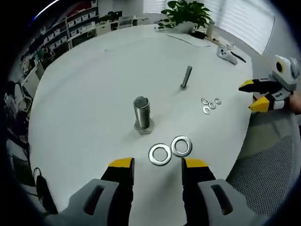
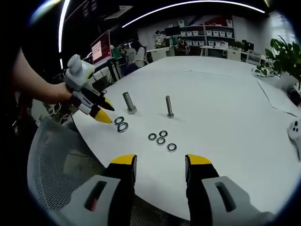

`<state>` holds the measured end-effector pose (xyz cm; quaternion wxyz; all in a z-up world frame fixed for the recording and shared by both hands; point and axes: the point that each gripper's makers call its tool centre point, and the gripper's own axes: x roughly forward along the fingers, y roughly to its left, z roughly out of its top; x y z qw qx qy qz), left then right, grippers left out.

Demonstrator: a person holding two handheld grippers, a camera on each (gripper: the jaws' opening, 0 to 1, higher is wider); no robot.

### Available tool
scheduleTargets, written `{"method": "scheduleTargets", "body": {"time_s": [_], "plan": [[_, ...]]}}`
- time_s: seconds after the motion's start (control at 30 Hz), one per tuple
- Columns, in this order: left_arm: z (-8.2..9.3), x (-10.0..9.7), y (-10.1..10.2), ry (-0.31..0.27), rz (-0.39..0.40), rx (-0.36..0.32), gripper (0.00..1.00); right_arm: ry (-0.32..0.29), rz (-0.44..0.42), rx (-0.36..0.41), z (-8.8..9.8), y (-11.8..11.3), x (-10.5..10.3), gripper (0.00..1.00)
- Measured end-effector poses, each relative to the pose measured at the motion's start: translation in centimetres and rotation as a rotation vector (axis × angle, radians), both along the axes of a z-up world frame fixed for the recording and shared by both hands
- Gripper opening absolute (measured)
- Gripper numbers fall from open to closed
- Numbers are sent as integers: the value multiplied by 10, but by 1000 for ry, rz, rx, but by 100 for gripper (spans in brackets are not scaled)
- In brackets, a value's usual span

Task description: Place the washer onto the threaded stud by aligning its center hole with the stud, sliding it down to the base, and recovering from edge contact or off-axis alignment until the washer reaches the visible bottom stop.

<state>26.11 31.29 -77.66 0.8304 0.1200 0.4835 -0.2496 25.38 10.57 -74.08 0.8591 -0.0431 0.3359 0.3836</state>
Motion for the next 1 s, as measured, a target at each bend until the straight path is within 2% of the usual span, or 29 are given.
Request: {"method": "scheduleTargets", "body": {"time_s": [0.13, 0.3, 0.7, 1.0], "plan": [[-7, -2, -5, 26, -92, 48, 36, -1, -7, 2, 1, -2, 1, 44], [-10, -2, -8, 48, -155, 77, 32, -4, -15, 5, 2, -3, 2, 44], [-18, 0, -4, 94, -236, 132, 27, -7, -27, 6, 2, -4, 3, 44], [-17, 4, -9, 85, -293, 133, 25, -8, -32, 6, 1, -5, 4, 44]]}}
